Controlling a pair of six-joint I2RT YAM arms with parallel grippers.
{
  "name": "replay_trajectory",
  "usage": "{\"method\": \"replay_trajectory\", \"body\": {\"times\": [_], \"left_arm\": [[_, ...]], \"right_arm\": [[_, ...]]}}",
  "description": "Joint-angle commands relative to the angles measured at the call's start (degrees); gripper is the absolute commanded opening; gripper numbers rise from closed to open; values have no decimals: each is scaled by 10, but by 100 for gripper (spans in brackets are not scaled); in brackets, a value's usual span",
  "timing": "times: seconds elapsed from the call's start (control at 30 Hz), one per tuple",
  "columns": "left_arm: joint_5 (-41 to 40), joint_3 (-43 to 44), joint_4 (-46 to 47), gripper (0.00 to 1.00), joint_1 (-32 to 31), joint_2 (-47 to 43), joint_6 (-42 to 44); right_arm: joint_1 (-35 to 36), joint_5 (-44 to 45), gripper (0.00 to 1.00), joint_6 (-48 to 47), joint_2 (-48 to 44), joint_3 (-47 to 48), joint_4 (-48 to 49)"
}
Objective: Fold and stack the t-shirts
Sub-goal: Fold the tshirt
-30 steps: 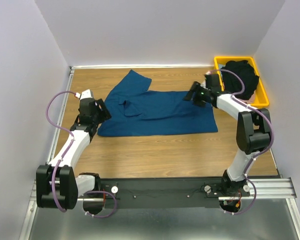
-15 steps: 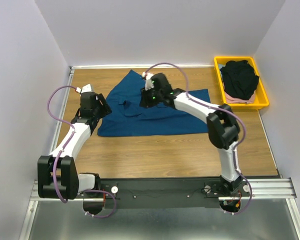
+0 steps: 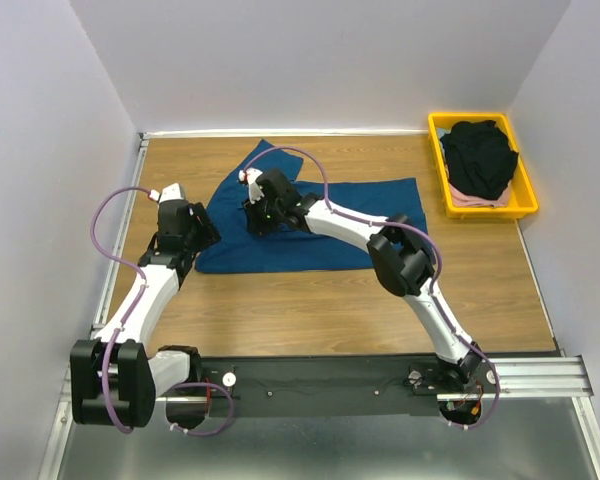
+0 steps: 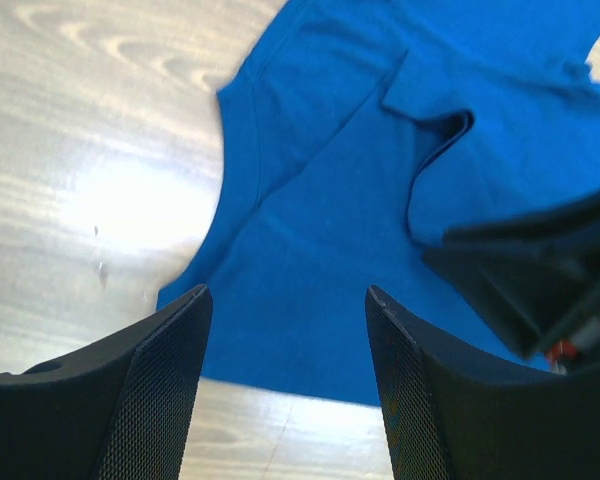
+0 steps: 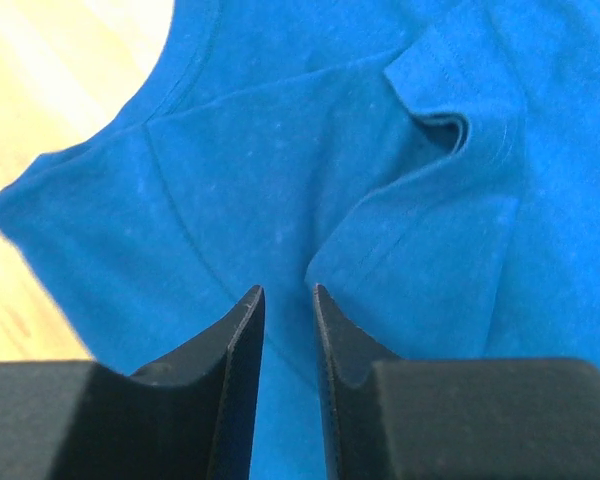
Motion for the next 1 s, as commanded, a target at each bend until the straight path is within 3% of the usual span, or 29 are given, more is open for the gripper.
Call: {"method": "replay_trajectory", "body": {"times": [0.0, 0.47, 0.77, 0.97], "left_arm": [[3, -22, -18, 70, 3, -31, 1], [12, -35, -16, 70, 2, -35, -2], [19, 0, -5, 67, 2, 1, -14], [39, 54, 20, 62, 2, 63, -27]], "right_arm": [[12, 55, 34, -14, 35, 38, -7], [19, 76, 32, -27, 50, 4, -8], [19, 109, 1, -50, -6, -7, -8], [14, 141, 1, -60, -36, -15, -7]]}}
